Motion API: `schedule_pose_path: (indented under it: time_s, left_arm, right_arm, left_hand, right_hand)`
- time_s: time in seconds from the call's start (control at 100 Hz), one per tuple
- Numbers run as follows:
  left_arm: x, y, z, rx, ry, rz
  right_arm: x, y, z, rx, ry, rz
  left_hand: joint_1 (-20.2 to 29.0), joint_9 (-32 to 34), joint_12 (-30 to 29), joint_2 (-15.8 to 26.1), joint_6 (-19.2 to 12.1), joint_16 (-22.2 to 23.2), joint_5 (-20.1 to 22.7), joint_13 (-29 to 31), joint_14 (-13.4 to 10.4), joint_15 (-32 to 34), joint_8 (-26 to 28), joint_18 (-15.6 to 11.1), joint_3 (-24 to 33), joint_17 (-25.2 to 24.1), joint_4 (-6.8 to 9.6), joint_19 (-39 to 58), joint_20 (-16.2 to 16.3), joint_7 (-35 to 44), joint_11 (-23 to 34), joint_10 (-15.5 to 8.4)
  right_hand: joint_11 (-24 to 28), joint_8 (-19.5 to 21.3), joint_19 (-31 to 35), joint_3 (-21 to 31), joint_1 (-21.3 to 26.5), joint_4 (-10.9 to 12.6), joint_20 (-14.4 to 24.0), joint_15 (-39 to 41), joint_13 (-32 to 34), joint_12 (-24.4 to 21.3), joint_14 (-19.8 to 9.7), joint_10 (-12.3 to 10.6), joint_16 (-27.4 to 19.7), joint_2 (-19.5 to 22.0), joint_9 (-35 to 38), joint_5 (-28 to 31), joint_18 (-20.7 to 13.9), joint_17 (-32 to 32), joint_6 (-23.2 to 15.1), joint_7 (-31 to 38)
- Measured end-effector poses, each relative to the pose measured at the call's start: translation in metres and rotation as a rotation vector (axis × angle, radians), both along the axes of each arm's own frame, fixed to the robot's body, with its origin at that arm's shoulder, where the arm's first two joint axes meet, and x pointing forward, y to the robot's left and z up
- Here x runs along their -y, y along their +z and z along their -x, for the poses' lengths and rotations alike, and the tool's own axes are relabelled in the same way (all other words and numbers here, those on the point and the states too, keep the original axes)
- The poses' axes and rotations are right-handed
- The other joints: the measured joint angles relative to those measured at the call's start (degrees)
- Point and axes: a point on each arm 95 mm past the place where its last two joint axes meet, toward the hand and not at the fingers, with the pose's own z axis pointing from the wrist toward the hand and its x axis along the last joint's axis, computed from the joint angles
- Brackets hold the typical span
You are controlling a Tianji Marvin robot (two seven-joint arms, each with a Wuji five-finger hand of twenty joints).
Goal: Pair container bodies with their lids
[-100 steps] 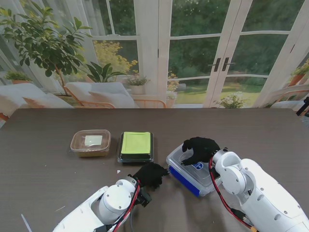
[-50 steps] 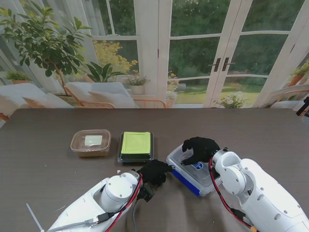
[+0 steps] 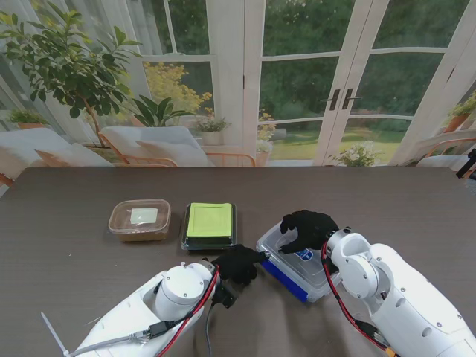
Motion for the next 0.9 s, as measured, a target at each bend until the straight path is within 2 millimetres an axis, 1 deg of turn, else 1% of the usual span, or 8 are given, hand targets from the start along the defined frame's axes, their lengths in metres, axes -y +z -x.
schedule_pose_path:
  time_s: [0.17,0.24,0.32,0.41,0.56,0.82,0.86,0.9]
  left_arm:
    - [-0.004,0.000,-0.001,-0.007,0.006,0.007]
    - [-0.006,0.000,-0.001,-0.012,0.015,0.015]
    - [-0.009,0.001,0.001,-0.040,0.043,0.052]
    - [-0.012,0.001,0.005,-0.062,0.066,0.085]
    - [-0.013,0.000,0.009,-0.061,0.082,0.102]
    - [-0.014,-0.001,0.014,-0.070,0.108,0.150]
    - [-0.014,-0.001,0.015,-0.071,0.111,0.156]
    - [-0.013,-0.001,0.017,-0.074,0.112,0.165]
  right_arm:
    - [0.000,0.000,0.000,-0.001,0.001,0.000]
    - [-0.001,0.000,-0.001,0.000,0.001,0.000]
    - [-0.001,0.000,-0.001,0.000,0.002,-0.001]
    - [-0.001,-0.001,-0.001,0.001,0.002,-0.003]
    - [-0.001,-0.001,-0.002,0.001,0.002,-0.004]
    - [-0.002,-0.001,-0.002,0.000,0.001,-0.003]
    - [-0.002,-0.001,-0.002,0.001,0.001,-0.003]
    - [-0.002,-0.001,-0.002,0.001,0.001,-0.004]
  left_hand:
    - [0.7,-1.5,0.0,1.1,0.0,0.3,3.7,-1.7,-0.6,0.0,3.0,-2.5,-1.2,-1.4,0.02,-0.8,0.6,0.0,0.0,0.1]
    - [0.7,-2.4,0.0,1.1,0.0,0.7,5.4,-4.6,-0.5,0.0,5.9,-3.3,-1.2,-4.4,0.02,-1.5,0.7,0.5,-0.6,0.6]
    - [1.3,-5.4,-1.7,1.1,0.0,0.7,6.0,-9.1,0.3,-2.8,8.2,-4.2,-0.9,-9.1,0.02,-3.7,0.8,0.8,-4.4,1.7]
    - [1.3,-6.9,-7.1,1.1,0.0,0.4,6.1,-13.4,0.9,-7.0,8.8,-5.6,-0.7,-12.7,0.02,-5.4,1.3,0.8,-10.2,2.1]
    - [1.3,-7.5,-12.1,1.1,-0.2,-1.4,6.1,-14.8,1.1,-11.6,9.9,-5.9,-0.3,-15.0,0.02,-5.2,1.1,0.8,-14.9,2.2]
    - [3.1,-6.5,-13.7,1.1,-0.2,-3.3,6.1,-14.9,1.6,-15.8,10.6,-5.4,1.3,-16.2,0.03,-7.1,-0.9,1.3,-15.9,2.2]
    - [3.1,-5.9,-13.7,1.1,-0.2,-3.7,6.3,-14.8,1.9,-15.9,11.3,-4.9,1.5,-16.2,0.03,-7.3,-1.0,4.9,-15.8,2.3]
    - [3.2,-4.8,-13.7,1.1,-1.0,-3.8,9.2,-14.4,1.9,-16.4,12.6,-4.4,2.5,-16.2,0.03,-7.8,-1.3,11.5,-15.8,2.3]
  right_hand:
    - [0.5,0.0,0.0,0.0,0.0,0.0,0.0,0.0,0.0,0.0,0.0,-0.1,0.0,0.0,0.0,0.0,0.1,0.0,0.0,0.0]
    - [1.1,0.0,0.0,0.0,0.0,0.0,0.0,0.0,0.0,0.1,0.0,-0.1,0.0,0.0,-0.1,0.0,0.1,0.0,0.0,0.0]
    - [1.4,0.0,0.0,0.0,0.0,0.0,0.0,0.1,0.0,0.3,0.1,-0.1,0.0,0.0,-0.1,0.0,0.3,0.0,0.0,0.0]
    - [1.9,0.0,0.0,0.0,0.0,0.0,0.0,0.2,0.0,0.7,0.2,-0.1,0.0,0.0,-0.1,0.0,0.3,-0.1,0.0,0.0]
    - [2.1,0.0,-0.1,0.0,0.0,0.0,0.0,0.2,0.0,0.8,0.3,-0.2,0.0,0.0,-0.1,0.0,0.4,-0.1,0.0,0.0]
    - [2.6,0.0,-0.6,0.0,0.0,0.0,0.0,0.2,0.0,0.8,0.3,-0.4,0.0,0.0,-0.1,0.0,0.4,-0.2,0.0,0.0]
    - [2.7,0.0,-0.6,0.0,0.0,0.0,0.0,0.2,0.0,0.8,0.3,-0.4,0.0,0.0,-0.1,0.0,0.4,-0.2,0.0,0.0]
    - [2.7,0.0,-0.6,0.0,0.0,0.0,0.0,0.2,0.0,0.8,0.2,-0.4,0.0,0.0,-0.1,0.0,0.4,-0.2,0.0,0.0]
